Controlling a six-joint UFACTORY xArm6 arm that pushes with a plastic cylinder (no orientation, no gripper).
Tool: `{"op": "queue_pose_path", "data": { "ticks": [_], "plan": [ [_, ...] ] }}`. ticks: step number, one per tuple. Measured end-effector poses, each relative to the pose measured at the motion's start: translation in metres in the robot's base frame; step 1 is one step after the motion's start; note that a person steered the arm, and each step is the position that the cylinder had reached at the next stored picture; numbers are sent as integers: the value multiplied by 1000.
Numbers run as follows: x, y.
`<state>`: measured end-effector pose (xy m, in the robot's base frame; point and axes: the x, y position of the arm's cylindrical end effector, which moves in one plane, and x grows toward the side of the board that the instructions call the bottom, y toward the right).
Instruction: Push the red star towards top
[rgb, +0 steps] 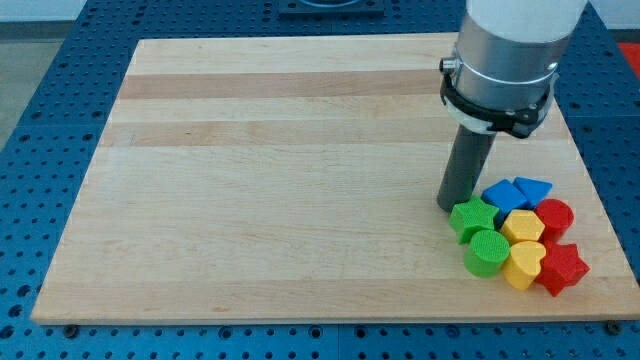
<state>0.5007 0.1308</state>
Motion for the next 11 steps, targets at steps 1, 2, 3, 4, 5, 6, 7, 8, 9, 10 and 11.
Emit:
{"op": "queue_pose_path", "data": {
  "ticks": [1,2,3,4,5,6,7,8,9,10,11],
  "plan": [
    [-1,0],
    [-22,0],
    [-58,13],
    [-47,69],
    [1,123],
    [47,135],
    [48,135],
    [62,135],
    [110,134],
    [117,116],
    [91,97]
  ]
}}
